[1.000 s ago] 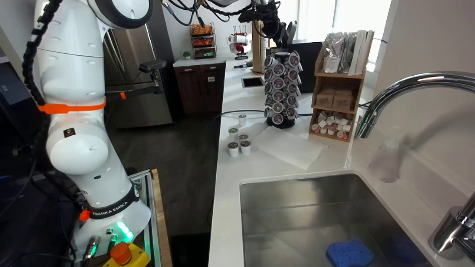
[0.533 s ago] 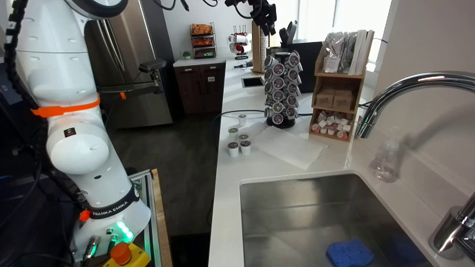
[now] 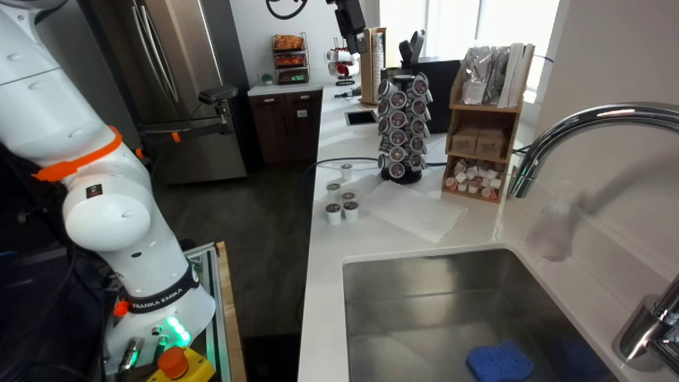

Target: Slightly rotate the rack then place one of the small white containers in one of the empty slots closer to the bottom

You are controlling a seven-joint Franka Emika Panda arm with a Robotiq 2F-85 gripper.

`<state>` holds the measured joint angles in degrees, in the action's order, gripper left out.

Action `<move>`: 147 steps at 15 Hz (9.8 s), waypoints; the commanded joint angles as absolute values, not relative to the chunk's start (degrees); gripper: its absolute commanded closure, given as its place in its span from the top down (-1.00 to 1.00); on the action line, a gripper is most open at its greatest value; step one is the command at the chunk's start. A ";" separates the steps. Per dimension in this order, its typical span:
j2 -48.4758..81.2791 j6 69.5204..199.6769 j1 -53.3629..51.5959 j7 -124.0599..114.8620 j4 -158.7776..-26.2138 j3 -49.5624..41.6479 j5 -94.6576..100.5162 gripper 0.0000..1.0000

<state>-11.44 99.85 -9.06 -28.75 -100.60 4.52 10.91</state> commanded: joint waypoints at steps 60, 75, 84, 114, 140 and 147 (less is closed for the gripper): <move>-8.92 152.34 -1.70 -32.17 -156.68 8.37 7.58 -0.18; -29.60 148.52 -2.17 -43.51 -156.41 20.34 11.84 -0.43; -20.07 173.21 16.79 -52.84 -152.68 29.93 25.48 -0.43; -8.06 174.59 45.08 -72.20 -137.03 58.01 60.24 -0.43; 3.75 166.29 47.21 -91.61 -131.07 61.21 85.59 -0.43; 6.06 163.55 46.26 -93.70 -129.90 60.85 88.56 -0.43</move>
<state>4.21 166.01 47.15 -90.98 -131.15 61.00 84.99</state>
